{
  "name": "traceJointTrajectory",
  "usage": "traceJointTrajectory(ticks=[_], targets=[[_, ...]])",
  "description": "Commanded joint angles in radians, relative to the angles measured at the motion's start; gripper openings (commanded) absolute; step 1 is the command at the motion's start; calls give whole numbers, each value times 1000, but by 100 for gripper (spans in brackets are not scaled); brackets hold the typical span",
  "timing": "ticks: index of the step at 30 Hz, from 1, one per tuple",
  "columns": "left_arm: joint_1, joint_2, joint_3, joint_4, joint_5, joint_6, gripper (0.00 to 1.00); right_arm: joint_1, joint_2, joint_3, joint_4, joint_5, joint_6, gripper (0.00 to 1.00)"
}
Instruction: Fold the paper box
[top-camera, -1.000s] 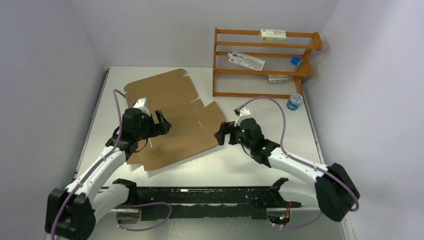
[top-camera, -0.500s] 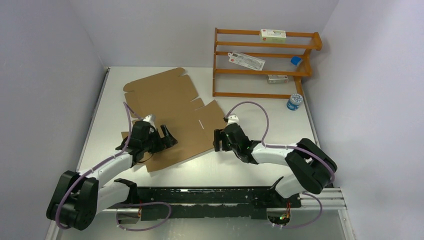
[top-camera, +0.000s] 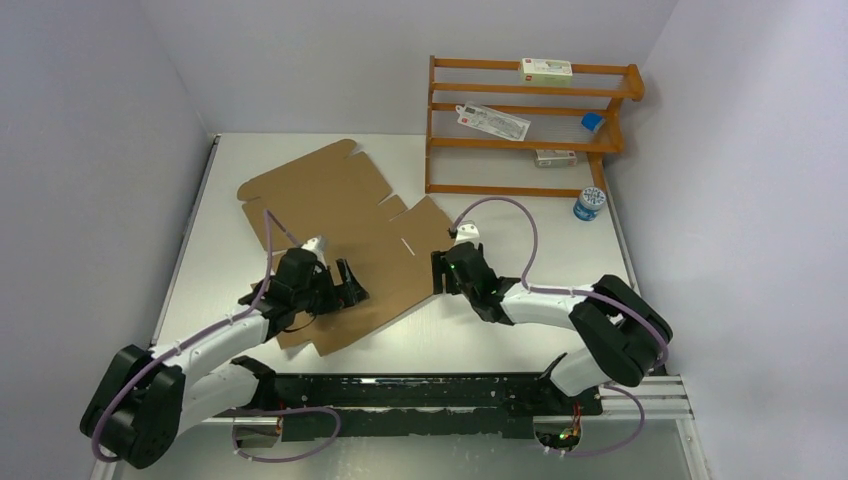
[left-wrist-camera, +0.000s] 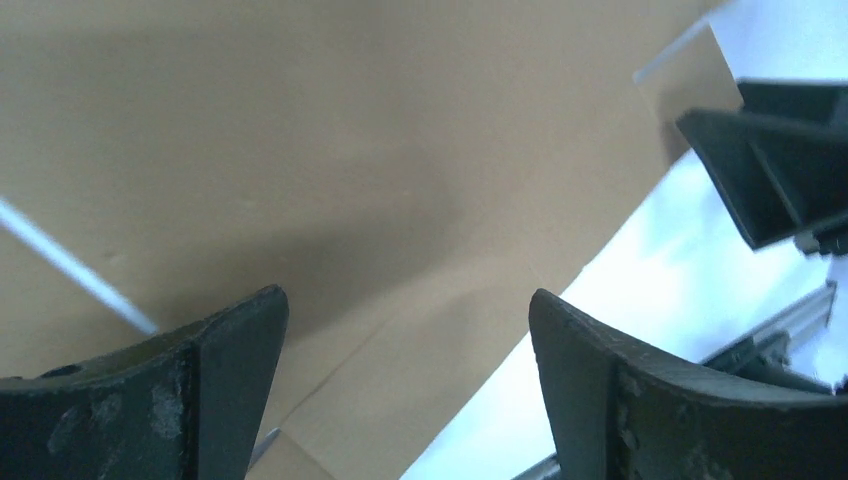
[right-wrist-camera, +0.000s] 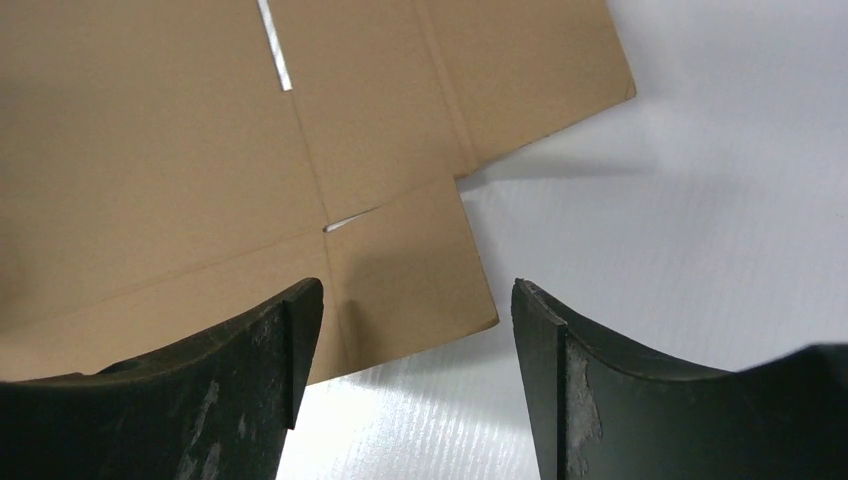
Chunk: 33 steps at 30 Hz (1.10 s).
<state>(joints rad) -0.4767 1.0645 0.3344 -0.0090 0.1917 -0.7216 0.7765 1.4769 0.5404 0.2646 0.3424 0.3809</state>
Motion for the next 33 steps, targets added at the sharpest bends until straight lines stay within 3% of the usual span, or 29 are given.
traceJointTrajectory(ticks=[1, 8, 16, 20, 23, 27, 33], targets=[[-5, -60, 60, -117, -255, -12, 96, 6, -26, 14, -4, -54, -14, 72], [27, 48, 72, -87, -465, -102, 97, 109, 20, 11, -13, -171, -17, 68], [162, 202, 168, -110, -656, -243, 97, 310, 60, 109, -50, -246, -70, 68], [269, 255, 230, -90, -740, -225, 97, 316, 9, 144, -85, -286, -98, 73], [325, 265, 267, -92, -725, -220, 97, 251, -40, 178, -133, -263, -123, 78], [289, 180, 281, -128, -673, -195, 97, 62, -64, 182, -91, -370, -92, 78], [224, -31, 192, -236, -564, -240, 97, -141, 73, 242, -2, -504, -23, 80]])
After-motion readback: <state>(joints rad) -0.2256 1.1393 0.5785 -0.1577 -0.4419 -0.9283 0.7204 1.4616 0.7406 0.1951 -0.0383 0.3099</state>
